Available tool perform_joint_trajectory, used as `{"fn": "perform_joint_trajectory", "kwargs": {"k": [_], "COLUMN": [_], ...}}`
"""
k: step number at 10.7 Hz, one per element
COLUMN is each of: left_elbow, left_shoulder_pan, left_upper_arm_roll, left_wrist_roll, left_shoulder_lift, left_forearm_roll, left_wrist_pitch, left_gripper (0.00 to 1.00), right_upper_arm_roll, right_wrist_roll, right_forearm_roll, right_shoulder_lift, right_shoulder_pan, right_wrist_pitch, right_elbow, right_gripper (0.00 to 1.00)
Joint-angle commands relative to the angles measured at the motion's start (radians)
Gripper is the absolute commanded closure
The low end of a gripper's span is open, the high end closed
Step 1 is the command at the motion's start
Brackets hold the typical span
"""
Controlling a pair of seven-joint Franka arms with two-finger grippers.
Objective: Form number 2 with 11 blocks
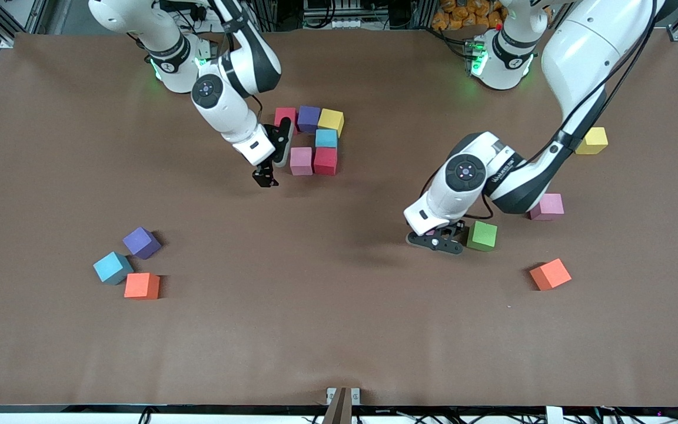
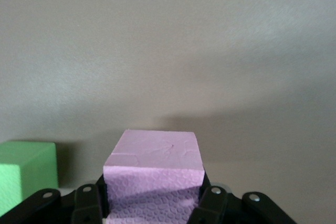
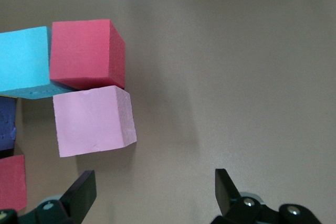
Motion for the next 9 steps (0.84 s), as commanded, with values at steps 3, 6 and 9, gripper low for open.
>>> {"fn": "perform_joint_trajectory", "kwargs": {"k": [3,6,9], "left_elbow": [0.034,0.049,0.077], "left_shoulder_pan": [-0.047,-0.063,-0.115], "left_upper_arm_roll": [-0.007,-0.009,-0.007], "left_wrist_roll": [-0.167,-0.2,-0.341], "left_shoulder_lift": [-0.016,-0.016,-0.01], "left_forearm_roll": [-0.059,-0.094,-0.099], "left_wrist_pitch": [-0.027,-0.027,-0.027], "left_gripper": [0.56,0.57,0.57], "right_upper_arm_roll": [-0.04,-0.04,-0.037], "right_wrist_roll": [-0.037,-0.092,-0.126], "right_forearm_roll": [0.01,0.008,0.008], "right_shoulder_lift": [-0.028,-0.024,-0.005], "right_shoulder_pan": [-0.099,-0.284,-0.458], "right_wrist_pitch": [-0.051,-0.051,-0.066], "right_elbow": [0.009,0.031,0.051], "right_gripper": [0.0,0.0,0.0]}}
